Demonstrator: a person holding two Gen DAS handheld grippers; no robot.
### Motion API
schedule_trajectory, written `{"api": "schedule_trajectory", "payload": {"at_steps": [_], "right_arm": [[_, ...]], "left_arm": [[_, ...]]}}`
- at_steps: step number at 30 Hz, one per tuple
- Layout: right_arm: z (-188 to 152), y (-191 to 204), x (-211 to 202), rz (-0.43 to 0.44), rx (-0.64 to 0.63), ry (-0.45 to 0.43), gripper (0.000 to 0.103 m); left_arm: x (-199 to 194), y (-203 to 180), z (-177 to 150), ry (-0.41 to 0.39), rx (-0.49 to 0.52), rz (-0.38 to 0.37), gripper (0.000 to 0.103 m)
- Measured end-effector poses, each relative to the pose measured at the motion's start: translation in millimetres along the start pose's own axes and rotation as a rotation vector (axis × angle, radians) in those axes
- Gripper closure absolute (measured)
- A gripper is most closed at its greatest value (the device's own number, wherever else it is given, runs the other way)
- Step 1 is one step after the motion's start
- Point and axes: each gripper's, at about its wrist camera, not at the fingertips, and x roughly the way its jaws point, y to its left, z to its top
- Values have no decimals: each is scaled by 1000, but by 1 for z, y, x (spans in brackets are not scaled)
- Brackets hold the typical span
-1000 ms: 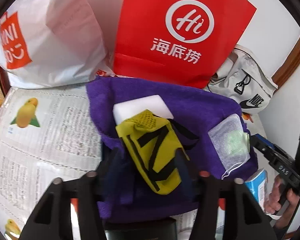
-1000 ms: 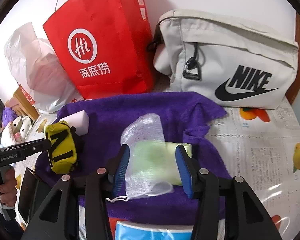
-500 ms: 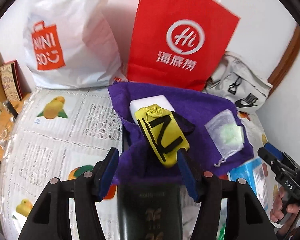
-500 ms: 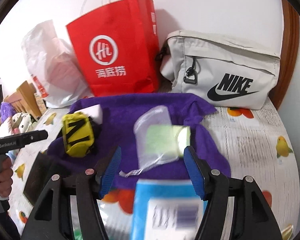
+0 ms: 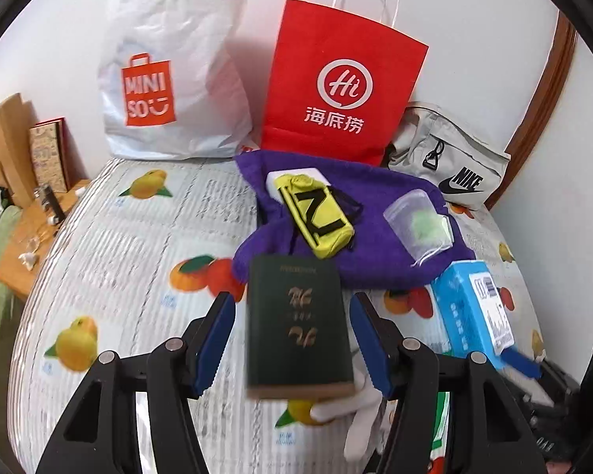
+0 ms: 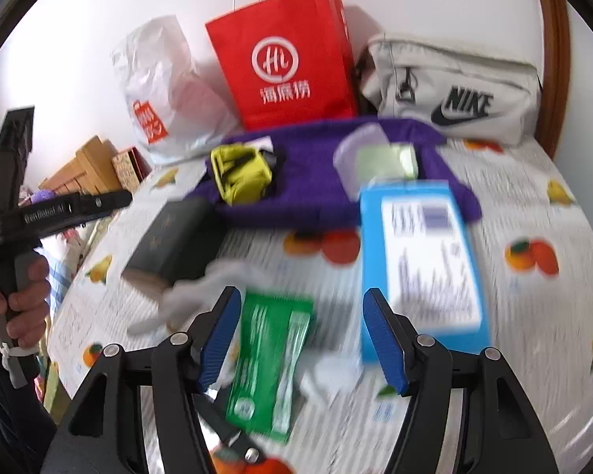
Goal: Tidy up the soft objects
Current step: 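Release the mesh bag onto the towel with the right tool while the left tool releases the pouch there, then grasp the green sachet with the right tool while the left tool approaches the white glove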
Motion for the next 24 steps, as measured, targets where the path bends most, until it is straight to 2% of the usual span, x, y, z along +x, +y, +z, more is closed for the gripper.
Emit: {"api": "schedule_trajectory", "payload": {"at_steps": [5, 8, 13, 20, 21, 22, 23, 24], "right_arm": [[-32, 15, 9, 9, 38, 32, 39], [-42, 26, 19, -35, 23, 42, 39], [-51, 34, 34, -88, 6, 62, 39], [-50, 38, 51, -98, 20, 54, 39], [-50, 39, 54, -109, 11, 56, 44], [-51, 40, 57, -115, 11, 60, 57], [-51, 39, 58, -106, 17, 61, 64], [-51, 38, 57, -93, 32, 60, 65]], "left_arm": [[-11, 8, -20, -19, -24, 5, 45], [-14, 17, -33, -29, -45, 12, 45], [-13, 38, -57, 12, -86, 8, 45], [-13, 60, -73, 40, -131, 7, 45], [-14, 60, -75, 43, -132, 6, 45], [-15, 61, -76, 44, -131, 4, 45], [-16, 61, -77, 42, -130, 2, 45], [-17, 60, -78, 41, -130, 1, 45]]}}
